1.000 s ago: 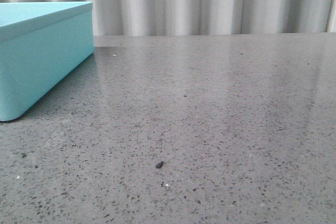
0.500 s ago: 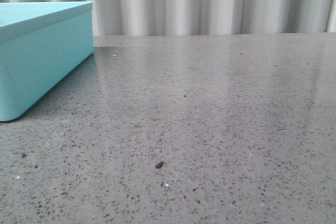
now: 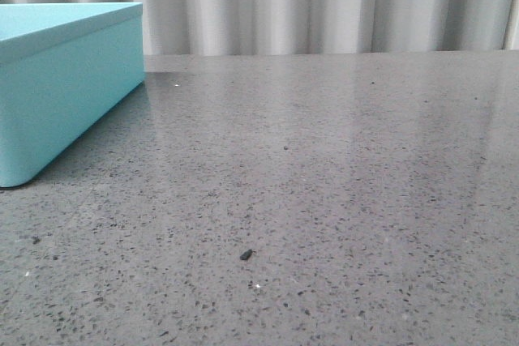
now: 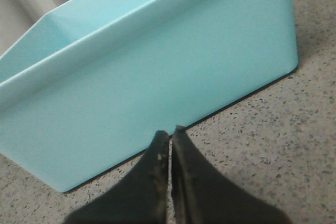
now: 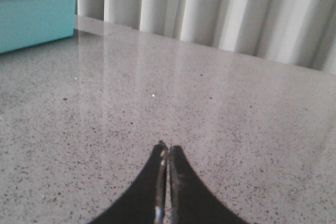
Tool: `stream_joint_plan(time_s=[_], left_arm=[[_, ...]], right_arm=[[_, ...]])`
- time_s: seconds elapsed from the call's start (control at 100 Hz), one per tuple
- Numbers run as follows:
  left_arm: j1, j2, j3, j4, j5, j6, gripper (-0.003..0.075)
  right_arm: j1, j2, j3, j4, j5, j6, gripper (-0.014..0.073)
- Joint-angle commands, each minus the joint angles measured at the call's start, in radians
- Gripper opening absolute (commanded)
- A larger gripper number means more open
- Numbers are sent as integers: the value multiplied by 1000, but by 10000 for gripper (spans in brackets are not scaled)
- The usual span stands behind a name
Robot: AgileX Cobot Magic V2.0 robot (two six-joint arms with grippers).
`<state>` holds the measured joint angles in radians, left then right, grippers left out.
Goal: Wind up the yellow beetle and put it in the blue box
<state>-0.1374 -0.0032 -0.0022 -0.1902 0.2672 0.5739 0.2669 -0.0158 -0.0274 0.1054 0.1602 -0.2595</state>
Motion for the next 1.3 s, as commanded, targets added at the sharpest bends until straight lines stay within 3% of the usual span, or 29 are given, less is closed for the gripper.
stream_joint_plan(time_s=[0.0,0.16,0.73,1.29], left_arm=[[-8,-33,27,-5,-78,-10,-21],[-8,-33,27,-5,-78,-10,-21],[-8,-33,27,-5,-78,-10,-21],[-8,-33,27,-5,-78,-10,-21]], right_arm=[[3,-12,5,-24,-118,-1,-41],[-8,-12,49,-88,-106,-1,-41],[-11,-12,59,-177,164,-1,-41],[-11,-12,58,-177,166,-1,-41]])
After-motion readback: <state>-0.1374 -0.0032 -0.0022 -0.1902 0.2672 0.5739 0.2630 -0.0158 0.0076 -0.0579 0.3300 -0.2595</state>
